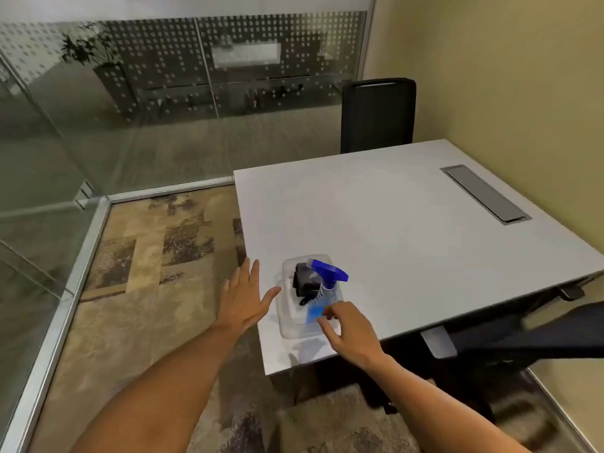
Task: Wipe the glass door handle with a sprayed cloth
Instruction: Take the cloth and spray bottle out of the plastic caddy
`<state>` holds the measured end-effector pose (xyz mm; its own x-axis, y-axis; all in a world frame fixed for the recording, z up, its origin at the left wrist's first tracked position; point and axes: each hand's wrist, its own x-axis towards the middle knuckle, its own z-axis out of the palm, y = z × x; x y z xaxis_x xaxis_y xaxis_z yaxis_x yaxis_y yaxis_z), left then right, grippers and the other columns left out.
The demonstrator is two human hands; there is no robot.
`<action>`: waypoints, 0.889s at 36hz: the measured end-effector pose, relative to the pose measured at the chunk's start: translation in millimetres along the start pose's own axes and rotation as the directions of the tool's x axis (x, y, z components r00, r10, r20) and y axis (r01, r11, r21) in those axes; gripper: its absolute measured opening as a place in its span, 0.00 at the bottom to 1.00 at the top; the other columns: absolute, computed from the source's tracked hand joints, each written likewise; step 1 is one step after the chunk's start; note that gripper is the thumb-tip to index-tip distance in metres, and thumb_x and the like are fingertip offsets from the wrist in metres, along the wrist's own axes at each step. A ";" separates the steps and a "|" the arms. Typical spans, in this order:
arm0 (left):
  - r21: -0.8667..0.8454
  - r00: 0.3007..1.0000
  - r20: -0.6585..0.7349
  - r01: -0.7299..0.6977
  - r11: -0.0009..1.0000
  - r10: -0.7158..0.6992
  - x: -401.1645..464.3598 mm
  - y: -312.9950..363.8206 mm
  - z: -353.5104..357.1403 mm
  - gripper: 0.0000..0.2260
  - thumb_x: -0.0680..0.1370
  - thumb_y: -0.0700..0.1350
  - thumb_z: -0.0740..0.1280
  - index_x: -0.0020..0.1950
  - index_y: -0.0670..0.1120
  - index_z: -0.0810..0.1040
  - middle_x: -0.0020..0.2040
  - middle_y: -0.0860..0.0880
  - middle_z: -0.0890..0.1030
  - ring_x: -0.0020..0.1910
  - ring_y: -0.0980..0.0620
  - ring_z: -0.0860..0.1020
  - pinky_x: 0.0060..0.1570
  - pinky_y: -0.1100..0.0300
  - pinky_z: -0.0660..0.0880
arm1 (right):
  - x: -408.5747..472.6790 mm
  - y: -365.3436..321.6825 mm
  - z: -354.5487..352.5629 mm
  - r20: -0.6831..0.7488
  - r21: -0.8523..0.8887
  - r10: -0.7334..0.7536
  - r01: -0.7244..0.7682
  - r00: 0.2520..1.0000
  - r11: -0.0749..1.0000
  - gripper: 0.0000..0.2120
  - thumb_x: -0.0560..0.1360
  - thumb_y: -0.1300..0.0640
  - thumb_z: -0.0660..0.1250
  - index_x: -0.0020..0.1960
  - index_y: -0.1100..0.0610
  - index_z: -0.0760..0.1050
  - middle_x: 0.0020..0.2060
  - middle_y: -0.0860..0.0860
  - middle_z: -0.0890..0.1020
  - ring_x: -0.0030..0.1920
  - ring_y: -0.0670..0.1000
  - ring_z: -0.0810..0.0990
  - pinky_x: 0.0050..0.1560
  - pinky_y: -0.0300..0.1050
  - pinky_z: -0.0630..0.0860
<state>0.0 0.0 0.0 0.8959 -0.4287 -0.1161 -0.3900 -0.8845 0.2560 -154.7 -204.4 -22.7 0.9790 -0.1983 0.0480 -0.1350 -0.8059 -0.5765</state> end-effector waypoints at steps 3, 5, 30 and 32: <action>0.011 1.000 0.022 -0.003 1.000 0.003 9.7 9.7 7.5 0.40 0.79 0.70 0.48 0.84 0.47 0.46 0.84 0.45 0.49 0.83 0.44 0.53 0.79 0.43 0.57 | 6.7 19.3 -4.9 -0.054 0.108 0.144 -0.138 0.988 0.985 0.18 0.76 0.39 0.65 0.59 0.48 0.70 0.52 0.44 0.76 0.50 0.44 0.75 0.53 0.42 0.78; 0.012 0.999 0.041 -0.017 1.000 0.017 16.1 16.7 12.3 0.41 0.79 0.71 0.48 0.84 0.48 0.46 0.84 0.45 0.48 0.83 0.44 0.52 0.79 0.44 0.56 | 14.2 28.4 -6.7 -0.025 0.219 0.220 -0.209 0.975 0.953 0.28 0.73 0.38 0.69 0.66 0.50 0.65 0.59 0.44 0.72 0.56 0.46 0.74 0.58 0.43 0.77; -0.161 0.956 0.274 -0.067 0.985 0.110 121.9 54.0 50.4 0.14 0.81 0.45 0.56 0.63 0.45 0.73 0.65 0.44 0.78 0.56 0.47 0.78 0.55 0.54 0.75 | 96.3 18.8 -11.9 0.239 0.605 0.149 -0.268 0.959 0.750 0.11 0.74 0.50 0.74 0.39 0.56 0.78 0.31 0.50 0.78 0.34 0.48 0.77 0.41 0.41 0.77; -0.157 0.961 0.260 -0.058 0.986 0.098 133.1 52.1 53.2 0.15 0.81 0.45 0.55 0.63 0.44 0.74 0.65 0.43 0.78 0.57 0.45 0.78 0.56 0.52 0.76 | 97.9 16.7 -18.4 0.226 0.641 0.170 -0.277 0.959 0.716 0.13 0.75 0.50 0.73 0.38 0.58 0.77 0.30 0.53 0.77 0.34 0.50 0.75 0.40 0.44 0.75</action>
<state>87.6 -112.9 -53.2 0.7670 -0.5466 -0.3359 -0.4036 -0.8181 0.4096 -63.9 -247.5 -12.6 0.9508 -0.2011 -0.2358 -0.2701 -0.1645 -0.9487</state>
